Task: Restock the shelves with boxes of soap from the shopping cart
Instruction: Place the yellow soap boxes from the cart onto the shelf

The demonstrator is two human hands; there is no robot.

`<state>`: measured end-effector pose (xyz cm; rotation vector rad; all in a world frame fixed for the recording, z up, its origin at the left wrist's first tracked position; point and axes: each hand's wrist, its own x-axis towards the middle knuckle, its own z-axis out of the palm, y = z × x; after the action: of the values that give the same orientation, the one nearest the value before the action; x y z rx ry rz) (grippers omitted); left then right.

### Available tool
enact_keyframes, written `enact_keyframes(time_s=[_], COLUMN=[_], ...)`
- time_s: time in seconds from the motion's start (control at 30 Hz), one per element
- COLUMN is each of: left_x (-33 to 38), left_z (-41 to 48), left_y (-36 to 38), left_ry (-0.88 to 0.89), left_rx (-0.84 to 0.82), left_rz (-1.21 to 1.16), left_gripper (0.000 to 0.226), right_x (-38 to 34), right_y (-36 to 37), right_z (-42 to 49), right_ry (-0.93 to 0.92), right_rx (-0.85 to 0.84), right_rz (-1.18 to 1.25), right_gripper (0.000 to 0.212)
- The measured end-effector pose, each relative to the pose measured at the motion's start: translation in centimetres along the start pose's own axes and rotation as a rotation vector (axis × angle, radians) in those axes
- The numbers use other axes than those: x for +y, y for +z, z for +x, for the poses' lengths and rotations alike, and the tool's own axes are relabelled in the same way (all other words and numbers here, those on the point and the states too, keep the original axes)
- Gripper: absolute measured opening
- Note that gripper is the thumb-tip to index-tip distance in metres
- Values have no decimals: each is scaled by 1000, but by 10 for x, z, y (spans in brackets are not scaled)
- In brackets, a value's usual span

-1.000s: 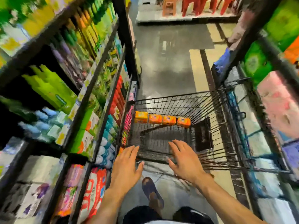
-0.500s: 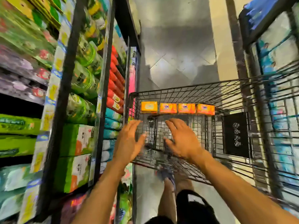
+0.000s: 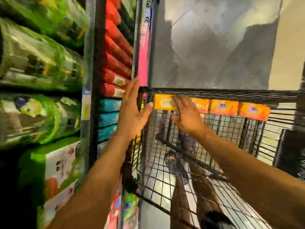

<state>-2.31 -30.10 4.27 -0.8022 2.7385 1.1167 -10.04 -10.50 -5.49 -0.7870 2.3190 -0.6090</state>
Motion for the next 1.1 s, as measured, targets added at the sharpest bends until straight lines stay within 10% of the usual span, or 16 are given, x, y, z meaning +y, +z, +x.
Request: enact_keyframes(time_s=[0.47, 0.83, 1.1], left_x=[-5, 29, 69], left_z=[5, -54, -215], left_y=[19, -24, -72], left_ry=[79, 48, 134], left_rx=[51, 5, 117], left_rz=[-21, -15, -91], left_gripper=[74, 75, 62], right_x=[4, -24, -104], right_y=[29, -69, -131], right_z=[16, -116, -276], right_ry=[54, 482, 302], right_rx=[100, 61, 167], right_rz=[-79, 1031, 1518], right_gripper=[77, 53, 41])
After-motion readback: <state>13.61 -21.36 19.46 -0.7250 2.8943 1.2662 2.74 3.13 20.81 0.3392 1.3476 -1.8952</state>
